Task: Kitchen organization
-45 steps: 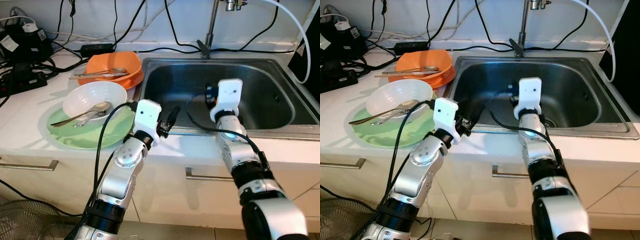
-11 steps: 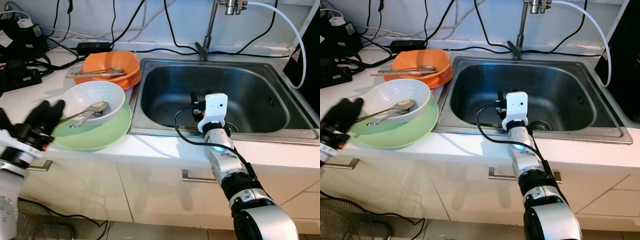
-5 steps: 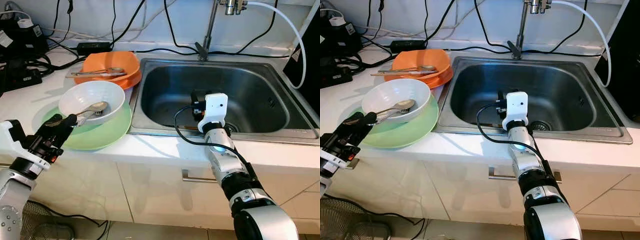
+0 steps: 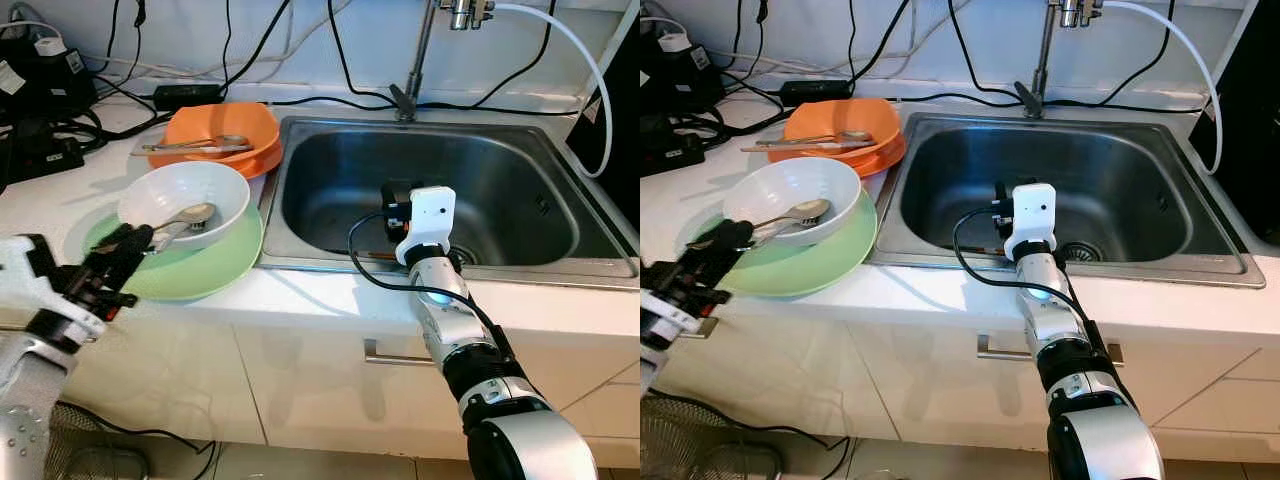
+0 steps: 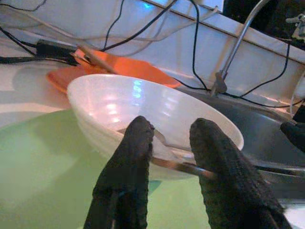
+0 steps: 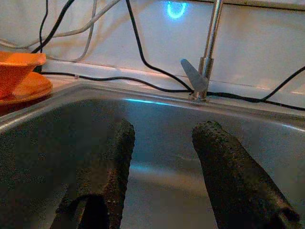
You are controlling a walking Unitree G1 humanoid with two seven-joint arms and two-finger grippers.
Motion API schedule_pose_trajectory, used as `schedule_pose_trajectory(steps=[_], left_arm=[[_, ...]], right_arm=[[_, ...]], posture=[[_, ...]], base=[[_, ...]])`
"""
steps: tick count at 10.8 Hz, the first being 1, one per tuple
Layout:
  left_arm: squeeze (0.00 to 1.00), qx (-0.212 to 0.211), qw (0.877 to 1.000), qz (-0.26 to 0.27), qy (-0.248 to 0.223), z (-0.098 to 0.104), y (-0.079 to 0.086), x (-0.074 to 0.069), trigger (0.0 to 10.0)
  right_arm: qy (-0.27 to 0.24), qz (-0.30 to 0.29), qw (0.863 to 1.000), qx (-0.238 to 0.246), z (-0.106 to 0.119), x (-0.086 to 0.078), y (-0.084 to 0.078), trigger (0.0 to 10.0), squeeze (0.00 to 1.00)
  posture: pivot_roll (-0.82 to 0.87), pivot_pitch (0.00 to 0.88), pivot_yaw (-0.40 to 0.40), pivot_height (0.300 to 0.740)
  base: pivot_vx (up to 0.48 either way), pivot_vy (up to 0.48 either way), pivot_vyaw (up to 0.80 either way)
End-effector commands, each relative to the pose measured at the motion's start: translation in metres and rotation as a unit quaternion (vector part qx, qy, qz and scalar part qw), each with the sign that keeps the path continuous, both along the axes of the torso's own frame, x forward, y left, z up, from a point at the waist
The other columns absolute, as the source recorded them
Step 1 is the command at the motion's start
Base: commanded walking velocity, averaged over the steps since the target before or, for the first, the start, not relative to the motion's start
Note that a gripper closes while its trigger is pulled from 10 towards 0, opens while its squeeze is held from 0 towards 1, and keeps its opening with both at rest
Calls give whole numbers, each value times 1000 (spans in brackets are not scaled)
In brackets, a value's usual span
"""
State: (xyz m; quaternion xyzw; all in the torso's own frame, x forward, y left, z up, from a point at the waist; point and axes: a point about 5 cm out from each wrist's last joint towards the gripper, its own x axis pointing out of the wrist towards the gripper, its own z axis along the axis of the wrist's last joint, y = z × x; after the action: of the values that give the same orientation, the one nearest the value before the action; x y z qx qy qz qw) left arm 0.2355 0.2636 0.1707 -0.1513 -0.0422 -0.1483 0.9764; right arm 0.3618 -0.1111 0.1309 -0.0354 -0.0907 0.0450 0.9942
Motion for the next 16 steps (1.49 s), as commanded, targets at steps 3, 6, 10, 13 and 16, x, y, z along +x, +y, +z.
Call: schedule_pose_trajectory(steps=[3, 6, 10, 13, 16], left_arm=[[0, 27, 999, -14, -11, 9, -3, 3, 0], [0, 28, 999, -16, -17, 11, -3, 5, 0], [0, 29, 997, 2, -69, 31, -4, 11, 0], [0, 1, 984, -13, -179, 84, -20, 24, 10000], [0, -2, 968, -94, -234, 120, -78, 37, 10000]], right_arm=[[-10, 3, 1000, 7, 7, 3, 3, 10000, 0], [-10, 2, 1000, 7, 7, 4, 2, 10000, 0], [-7, 1, 1000, 5, 6, 4, 2, 10000, 0], [-11, -1, 1000, 5, 8, 5, 1, 10000, 0], [-21, -18, 1000, -5, 13, 7, -10, 10000, 0]], posture=[[177, 0, 28, 740], [173, 0, 30, 740], [181, 0, 27, 740], [166, 0, 31, 740], [162, 0, 37, 740]], base=[[0, 0, 0], [0, 0, 0], [0, 0, 0], [0, 0, 0], [0, 0, 0]])
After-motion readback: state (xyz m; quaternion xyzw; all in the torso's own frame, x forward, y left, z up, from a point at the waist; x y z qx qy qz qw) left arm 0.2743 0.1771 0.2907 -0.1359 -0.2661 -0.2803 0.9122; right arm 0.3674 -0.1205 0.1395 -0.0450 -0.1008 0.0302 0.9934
